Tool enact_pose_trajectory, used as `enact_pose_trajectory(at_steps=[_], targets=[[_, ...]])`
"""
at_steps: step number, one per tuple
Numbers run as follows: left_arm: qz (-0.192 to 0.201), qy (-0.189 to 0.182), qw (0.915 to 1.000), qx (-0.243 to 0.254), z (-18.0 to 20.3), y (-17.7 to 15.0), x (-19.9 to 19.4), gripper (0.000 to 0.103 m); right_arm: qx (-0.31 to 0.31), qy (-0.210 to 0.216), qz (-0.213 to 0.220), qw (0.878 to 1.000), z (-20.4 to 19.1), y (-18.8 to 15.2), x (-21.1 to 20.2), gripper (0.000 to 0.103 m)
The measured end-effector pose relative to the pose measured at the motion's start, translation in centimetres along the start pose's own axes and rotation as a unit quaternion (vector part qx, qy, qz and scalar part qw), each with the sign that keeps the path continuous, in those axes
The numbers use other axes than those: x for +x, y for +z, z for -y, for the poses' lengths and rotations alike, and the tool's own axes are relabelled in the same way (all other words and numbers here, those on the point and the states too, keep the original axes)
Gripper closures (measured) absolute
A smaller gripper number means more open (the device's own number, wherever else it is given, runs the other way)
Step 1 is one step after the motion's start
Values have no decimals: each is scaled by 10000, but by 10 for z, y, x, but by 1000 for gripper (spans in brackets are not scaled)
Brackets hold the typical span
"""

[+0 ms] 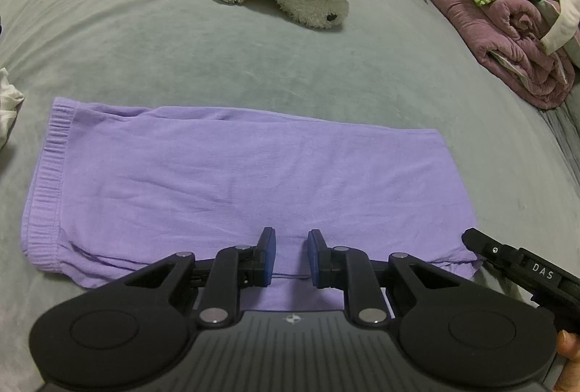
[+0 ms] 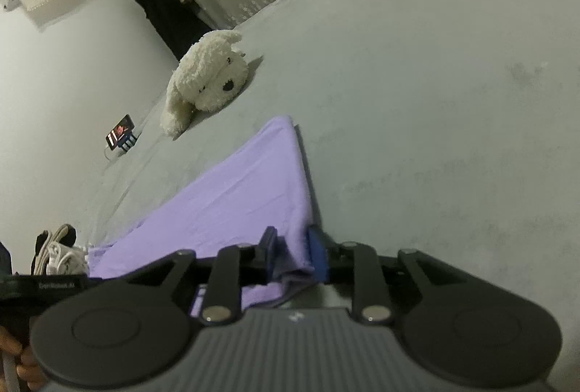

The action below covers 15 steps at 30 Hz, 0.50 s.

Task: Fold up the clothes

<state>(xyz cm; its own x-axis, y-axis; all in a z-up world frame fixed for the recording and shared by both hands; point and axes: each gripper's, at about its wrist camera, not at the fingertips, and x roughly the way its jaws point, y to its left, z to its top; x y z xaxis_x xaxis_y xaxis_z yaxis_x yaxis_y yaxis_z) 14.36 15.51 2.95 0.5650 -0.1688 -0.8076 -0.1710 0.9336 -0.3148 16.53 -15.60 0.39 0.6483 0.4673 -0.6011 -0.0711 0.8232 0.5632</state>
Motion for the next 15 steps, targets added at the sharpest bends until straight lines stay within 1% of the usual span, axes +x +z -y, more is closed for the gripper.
enact_pose_trajectory(at_steps=[3,5,8,12,15], targets=[[-2,1,10000,-3,0,0,0,86,-251,-134,44,9996,-7,-3,0,83],[-4,2,10000,-6,0,0,0,86,-355,-250,77,9990,-11,-4,0,88],[-11,-6,10000,-18,0,0,0,85,-372,-357,123,9986,-14,-3,-2,92],[-26,-81,9999,-63,-1,2,-1,81,-555,-479,214,9971,-20,3,-9,94],[-29,-104,9999,-19,1,1,-1,80,-696,-537,255,9958,-23,11,-15,94]])
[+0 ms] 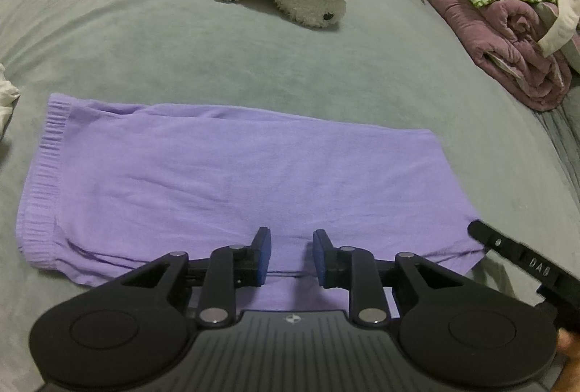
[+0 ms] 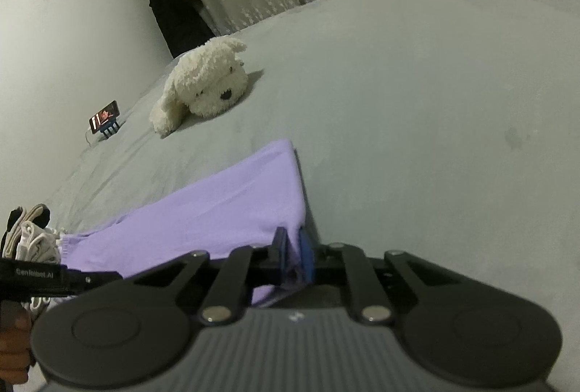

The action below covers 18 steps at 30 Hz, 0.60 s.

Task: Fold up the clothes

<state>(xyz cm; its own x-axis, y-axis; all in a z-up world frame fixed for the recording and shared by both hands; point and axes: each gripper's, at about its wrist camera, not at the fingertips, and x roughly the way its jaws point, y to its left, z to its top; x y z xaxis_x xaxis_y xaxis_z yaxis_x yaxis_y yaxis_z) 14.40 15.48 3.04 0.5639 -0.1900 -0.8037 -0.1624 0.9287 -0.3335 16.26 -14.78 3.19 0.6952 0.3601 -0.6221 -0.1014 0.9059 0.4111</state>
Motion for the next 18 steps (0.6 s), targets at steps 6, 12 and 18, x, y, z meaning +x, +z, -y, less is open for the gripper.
enact_pose_trajectory(at_steps=[6,12,18], targets=[[-14,-18,10000,5,0,1,1,80,-6,-127,-217,9997,6,-8,11,94],[-28,-28,10000,-34,0,1,2,79,226,187,-235,9993,14,-7,10,85],[-34,-44,10000,-33,0,0,2,77,544,447,-218,9973,28,7,15,61]])
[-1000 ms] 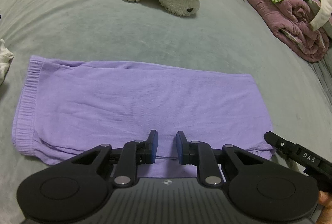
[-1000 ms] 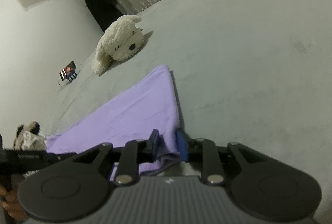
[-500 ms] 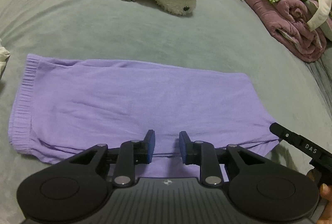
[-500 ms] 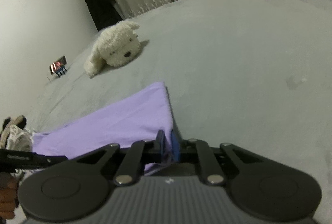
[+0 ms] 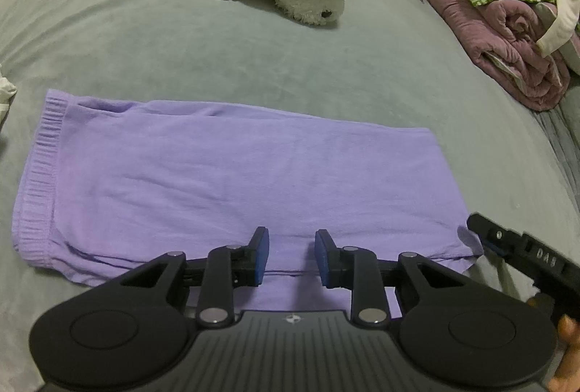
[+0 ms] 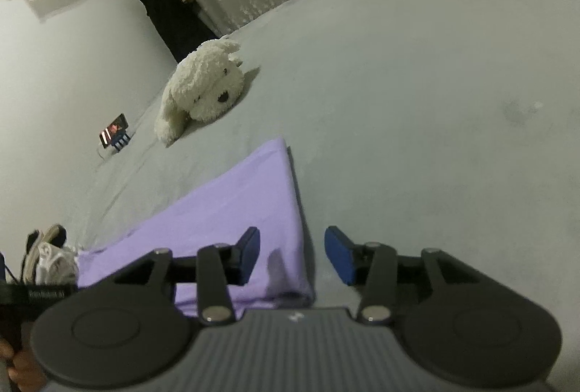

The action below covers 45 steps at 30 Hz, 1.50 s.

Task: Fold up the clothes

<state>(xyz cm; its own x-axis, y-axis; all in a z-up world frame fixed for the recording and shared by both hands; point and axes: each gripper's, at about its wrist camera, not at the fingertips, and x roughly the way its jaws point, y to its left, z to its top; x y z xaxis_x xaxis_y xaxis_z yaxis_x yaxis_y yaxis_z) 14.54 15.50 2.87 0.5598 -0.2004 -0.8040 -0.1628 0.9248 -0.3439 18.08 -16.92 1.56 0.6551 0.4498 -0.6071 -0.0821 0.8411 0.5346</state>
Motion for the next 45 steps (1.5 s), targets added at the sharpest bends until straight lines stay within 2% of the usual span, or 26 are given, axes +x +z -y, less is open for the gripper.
enact_pose_trajectory(at_steps=[6,13,15,16,20,23,30,33,34,35,37,45], targets=[[-9,-3,10000,13,-1,0,1,77,102,114,-143,9998,0,30,34,61],[-15,-15,10000,2,-1,0,0,77,-168,115,-289,9994,-16,56,74,61],[-15,-12,10000,9,-1,0,0,77,-175,49,-308,9994,-21,59,84,77],[-15,-12,10000,11,-1,-1,0,77,-210,-23,-327,9992,-24,59,88,93],[-18,-19,10000,0,-1,-1,0,77,-744,-219,-148,9969,-43,54,89,95],[-18,-17,10000,7,-1,-1,0,76,-893,-357,25,9954,-47,57,86,95],[-23,-39,10000,-26,-2,0,-1,76,-980,-726,-74,9925,-50,53,96,94],[-11,-40,10000,-49,-2,0,-2,76,-947,-804,-91,9922,-55,53,89,85],[-6,-41,10000,-62,-2,0,-2,76,-939,-814,-72,9922,-57,52,85,78],[1,-41,10000,-85,-2,1,-2,76,-955,-750,-28,9926,-57,49,77,72],[27,-39,9999,-127,-3,1,-4,76,-932,-680,31,9933,-52,42,62,69],[51,-50,9997,-223,-6,3,-5,76,-275,-341,-175,9989,-16,2,11,68]])
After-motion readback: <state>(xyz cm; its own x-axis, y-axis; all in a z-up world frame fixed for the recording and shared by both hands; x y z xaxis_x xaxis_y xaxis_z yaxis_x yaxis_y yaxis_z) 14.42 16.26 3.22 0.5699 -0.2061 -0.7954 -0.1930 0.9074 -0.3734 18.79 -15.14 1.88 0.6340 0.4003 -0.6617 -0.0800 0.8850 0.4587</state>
